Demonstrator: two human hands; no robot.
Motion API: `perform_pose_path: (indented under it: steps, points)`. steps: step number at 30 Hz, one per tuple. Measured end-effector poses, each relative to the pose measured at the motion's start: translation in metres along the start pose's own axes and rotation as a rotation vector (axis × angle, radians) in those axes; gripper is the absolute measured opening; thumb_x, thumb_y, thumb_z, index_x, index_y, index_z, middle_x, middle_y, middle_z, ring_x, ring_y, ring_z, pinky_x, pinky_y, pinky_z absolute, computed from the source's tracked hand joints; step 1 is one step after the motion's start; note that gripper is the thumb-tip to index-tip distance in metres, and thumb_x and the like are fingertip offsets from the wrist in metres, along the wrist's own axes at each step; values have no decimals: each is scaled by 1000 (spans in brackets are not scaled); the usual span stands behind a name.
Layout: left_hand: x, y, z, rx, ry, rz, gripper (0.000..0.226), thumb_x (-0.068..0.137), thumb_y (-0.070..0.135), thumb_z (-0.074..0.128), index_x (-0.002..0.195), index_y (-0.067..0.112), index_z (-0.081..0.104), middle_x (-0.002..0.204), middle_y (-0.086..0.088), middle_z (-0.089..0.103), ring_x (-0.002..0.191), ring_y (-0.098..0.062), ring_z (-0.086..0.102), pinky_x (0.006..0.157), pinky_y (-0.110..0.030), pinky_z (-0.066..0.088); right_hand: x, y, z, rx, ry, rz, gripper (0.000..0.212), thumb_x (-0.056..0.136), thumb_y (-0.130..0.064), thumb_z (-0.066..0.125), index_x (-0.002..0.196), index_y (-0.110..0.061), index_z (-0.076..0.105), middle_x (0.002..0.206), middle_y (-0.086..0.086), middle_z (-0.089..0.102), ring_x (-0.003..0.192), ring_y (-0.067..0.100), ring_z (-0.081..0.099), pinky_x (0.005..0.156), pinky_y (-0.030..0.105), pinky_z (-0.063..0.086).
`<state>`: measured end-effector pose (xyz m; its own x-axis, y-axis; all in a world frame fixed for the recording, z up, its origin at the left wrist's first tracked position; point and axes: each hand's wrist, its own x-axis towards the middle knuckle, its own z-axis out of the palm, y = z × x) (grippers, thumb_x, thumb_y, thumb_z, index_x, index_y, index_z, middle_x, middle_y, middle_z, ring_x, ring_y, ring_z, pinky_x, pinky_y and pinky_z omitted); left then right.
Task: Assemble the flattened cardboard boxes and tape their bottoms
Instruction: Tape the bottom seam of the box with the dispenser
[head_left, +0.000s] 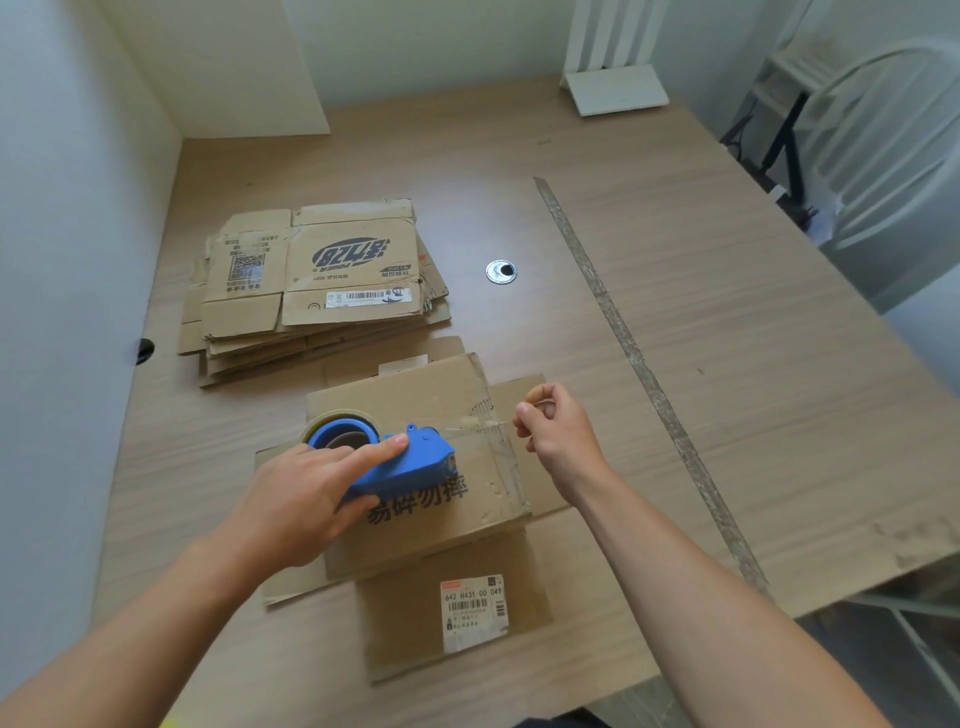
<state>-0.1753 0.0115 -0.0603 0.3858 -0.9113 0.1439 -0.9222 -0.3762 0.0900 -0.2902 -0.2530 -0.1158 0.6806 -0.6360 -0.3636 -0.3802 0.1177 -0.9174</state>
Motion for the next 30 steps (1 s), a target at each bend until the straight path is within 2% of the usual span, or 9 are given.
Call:
perform_pose_path:
  steps: [3,5,11,16,24,27,30]
  points:
    - [-1,0,1,-3,-5,-7,90,59,27,96,136,30,51,81,13,69,59,-16,65,52,-23,46,1,5,0,61,-8,45,13,98,-10,59,108,-18,57,77,0,64,67,6,61,63,24,47]
    - [0,0,1,-12,-10,-9,91,60,27,95,138,31,48,82,13,70,60,-17,65,53,-24,46,3,8,1,75,4,71,17,96,-9,61,110,-17,58,76,-1,64,66,6,61,63,24,47]
    - [0,1,-1,-13,-36,-19,91,62,29,94,139,33,45,85,14,70,61,-15,66,52,-24,45,10,10,7,98,65,165,13,95,-8,62,96,-20,57,77,4,66,64,11,58,60,24,46]
    - [-1,0,-1,-50,-66,-36,91,67,29,92,141,36,41,84,14,69,63,-16,66,55,-27,49,12,10,13,87,75,244,10,94,-6,61,94,-15,57,77,6,65,62,13,55,57,25,44]
    - [0,-1,-1,-44,-94,-44,92,66,31,91,142,37,40,86,15,71,65,-14,67,54,-24,44,12,8,18,60,60,304,9,96,-7,60,93,-15,58,79,4,64,65,14,55,59,26,45]
    - [-1,-2,0,-55,-83,-51,92,67,31,91,143,37,40,90,14,71,66,-15,67,56,-23,41,12,7,16,171,-5,371,8,98,-4,56,98,-11,59,86,10,63,73,20,56,65,30,48]
    - [-2,-6,1,-122,-123,-65,87,81,34,79,146,51,23,104,9,72,81,-24,69,66,-33,52,10,2,10,336,-18,406,14,99,-2,53,107,-9,62,87,8,61,75,17,56,64,29,51]
